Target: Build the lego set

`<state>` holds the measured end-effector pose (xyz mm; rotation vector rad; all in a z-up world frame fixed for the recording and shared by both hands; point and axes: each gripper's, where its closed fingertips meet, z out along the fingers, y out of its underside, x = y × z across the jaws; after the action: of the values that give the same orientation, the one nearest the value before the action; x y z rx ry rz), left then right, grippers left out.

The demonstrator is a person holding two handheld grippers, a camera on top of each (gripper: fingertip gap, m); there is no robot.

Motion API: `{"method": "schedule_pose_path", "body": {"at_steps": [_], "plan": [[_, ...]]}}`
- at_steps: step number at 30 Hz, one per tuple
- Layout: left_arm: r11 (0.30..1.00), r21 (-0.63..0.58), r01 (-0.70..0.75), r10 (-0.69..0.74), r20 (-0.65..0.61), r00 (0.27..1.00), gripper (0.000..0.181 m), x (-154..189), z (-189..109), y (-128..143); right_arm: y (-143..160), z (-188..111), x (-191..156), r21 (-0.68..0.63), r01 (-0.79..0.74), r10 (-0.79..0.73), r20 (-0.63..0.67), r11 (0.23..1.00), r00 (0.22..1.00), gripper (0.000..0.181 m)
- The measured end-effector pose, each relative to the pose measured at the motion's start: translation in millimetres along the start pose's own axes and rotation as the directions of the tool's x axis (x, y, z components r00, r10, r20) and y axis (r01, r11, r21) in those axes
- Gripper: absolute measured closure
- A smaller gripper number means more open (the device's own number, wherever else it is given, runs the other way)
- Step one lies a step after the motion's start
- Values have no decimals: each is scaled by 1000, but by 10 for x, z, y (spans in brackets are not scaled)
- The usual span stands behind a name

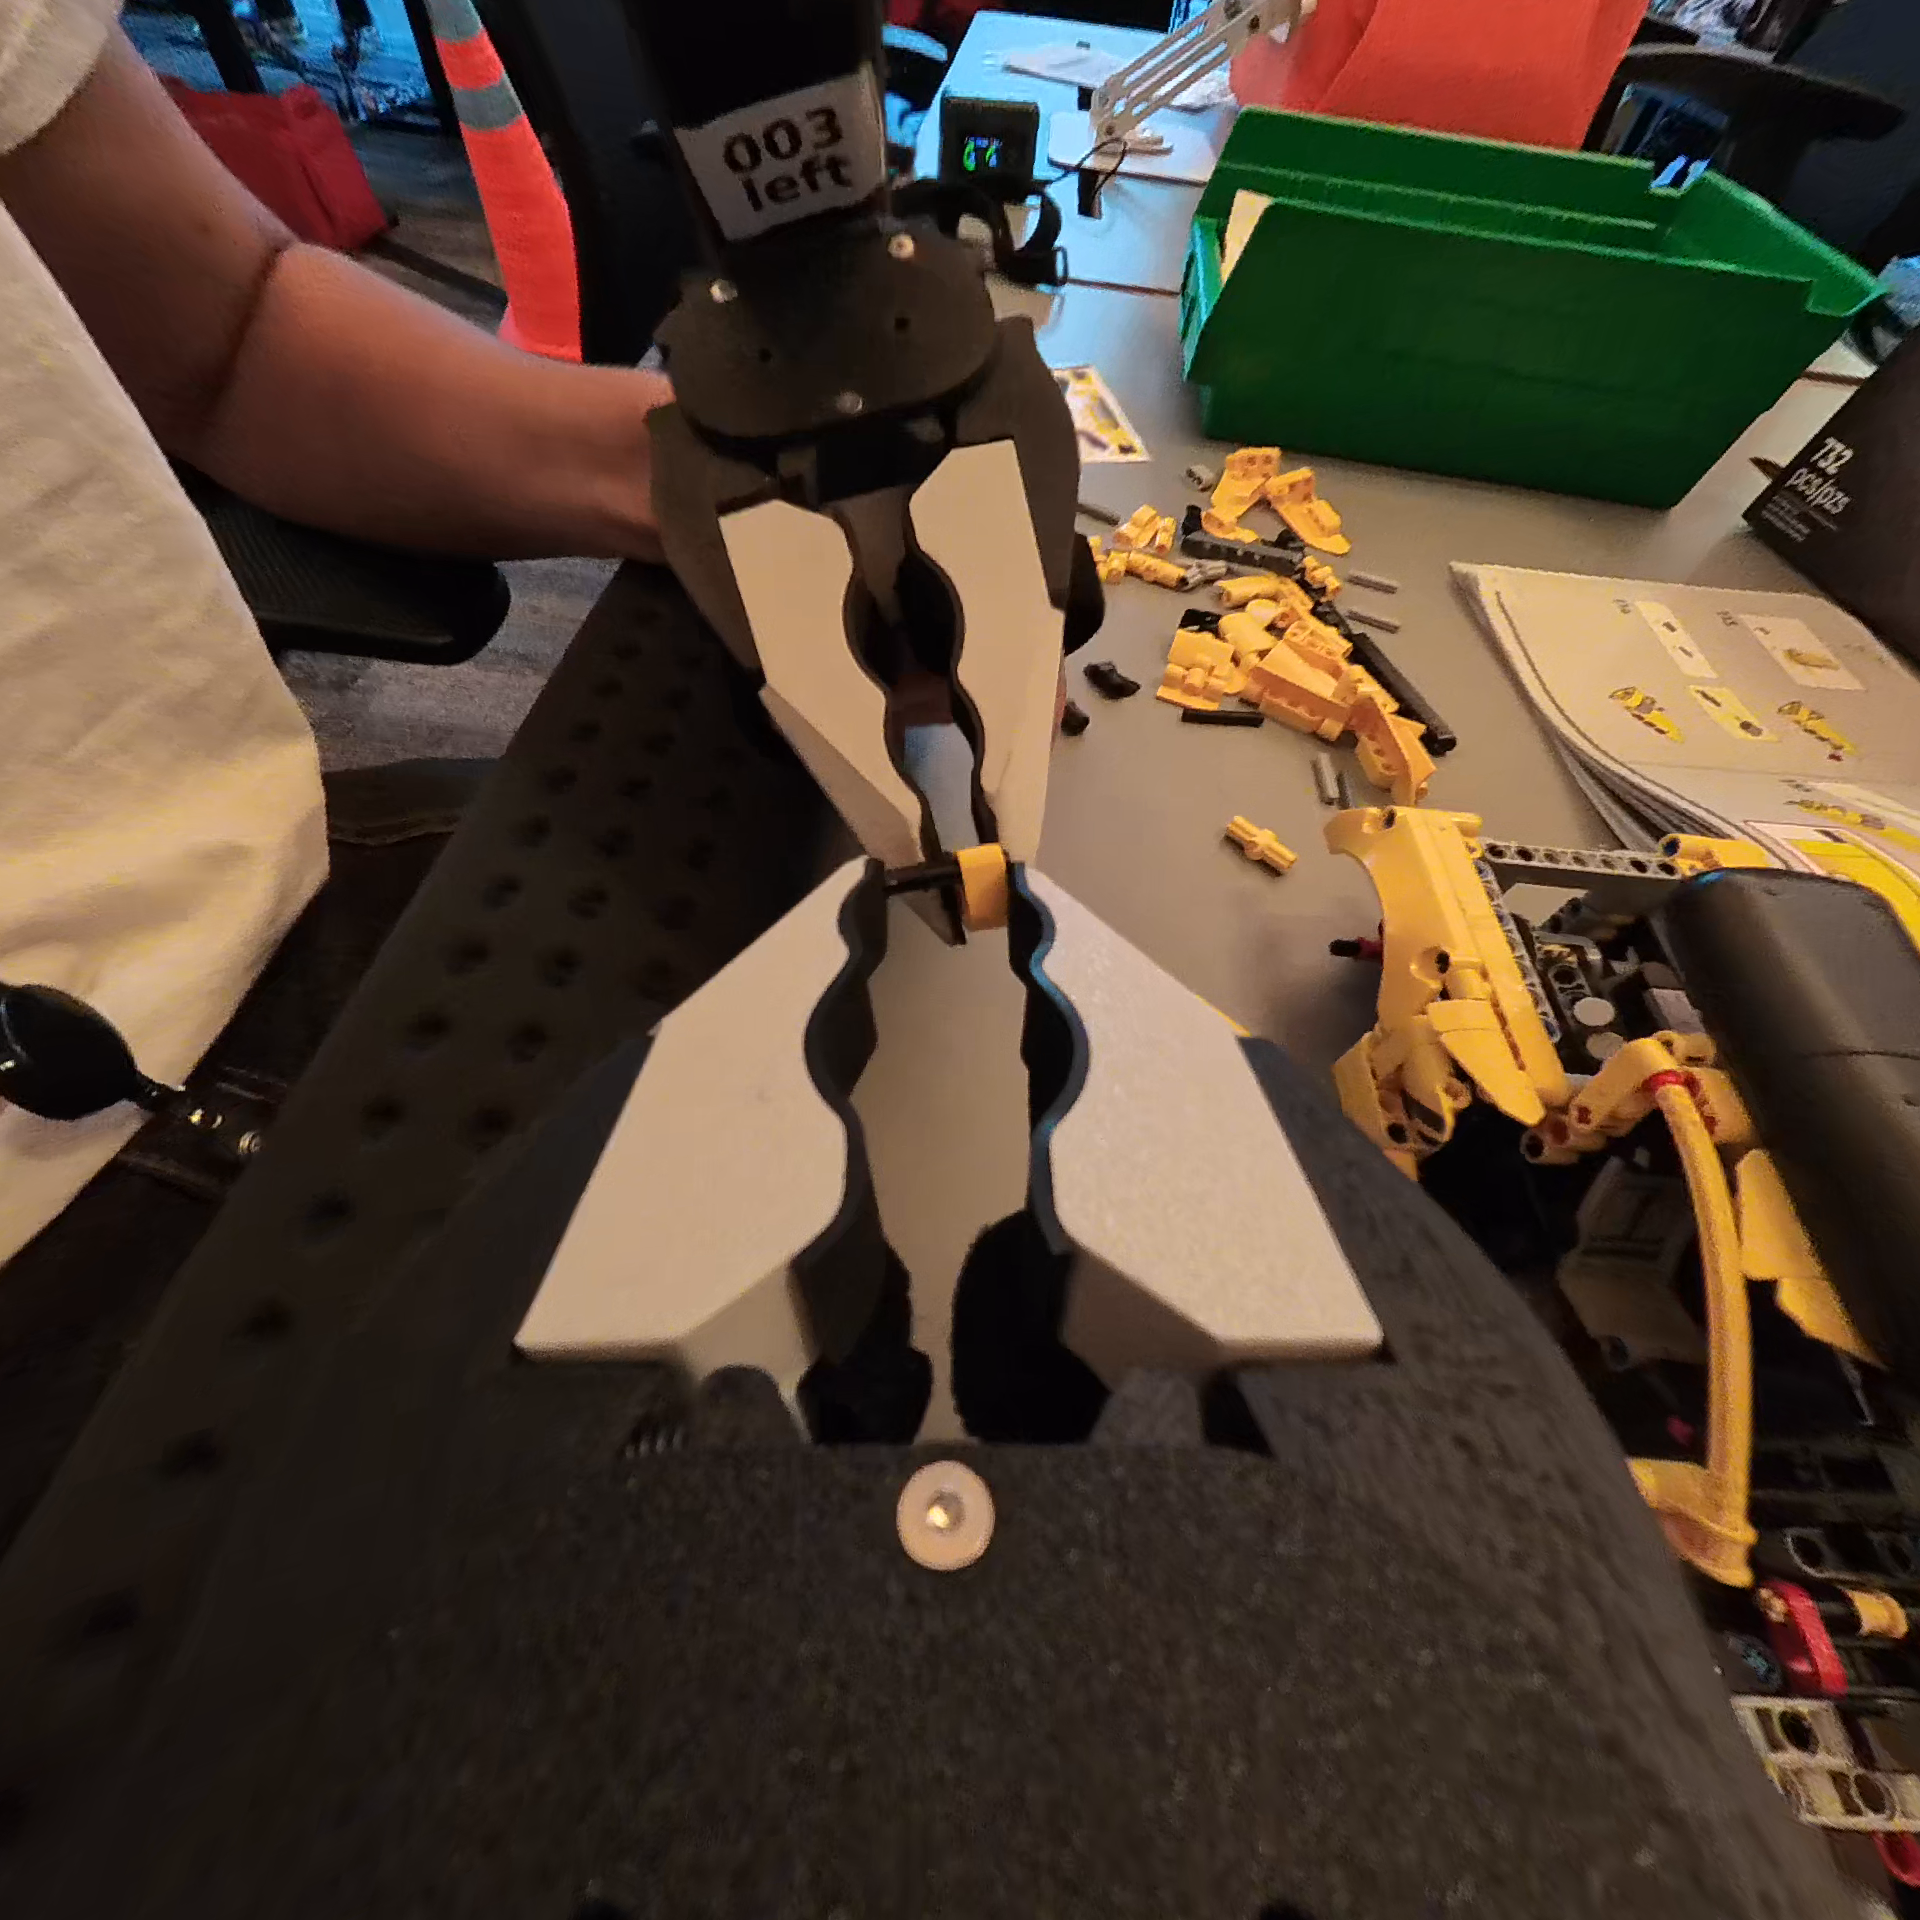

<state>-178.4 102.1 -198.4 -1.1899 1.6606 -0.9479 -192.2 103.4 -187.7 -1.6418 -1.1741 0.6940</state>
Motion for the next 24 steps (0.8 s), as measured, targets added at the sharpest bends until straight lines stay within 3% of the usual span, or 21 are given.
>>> {"method": "schedule_pose_path", "body": {"at_steps": [14, 20, 24], "plan": [[1000, -10, -11, 11, 6, 1000, 174, -7, 18, 6, 28, 0, 43, -8, -34, 34, 16, 999, 999, 164], [995, -78, -64, 67, 29, 997, 174, -23, 74, 121, 157, 23, 88, -73, 29, -32, -37, 997, 999, 159], [996, -82, -45, 47, 23, 999, 174, -24, 71, 126, 161, 30, 66, -70, 35, -36, -25, 997, 999, 164]]}}
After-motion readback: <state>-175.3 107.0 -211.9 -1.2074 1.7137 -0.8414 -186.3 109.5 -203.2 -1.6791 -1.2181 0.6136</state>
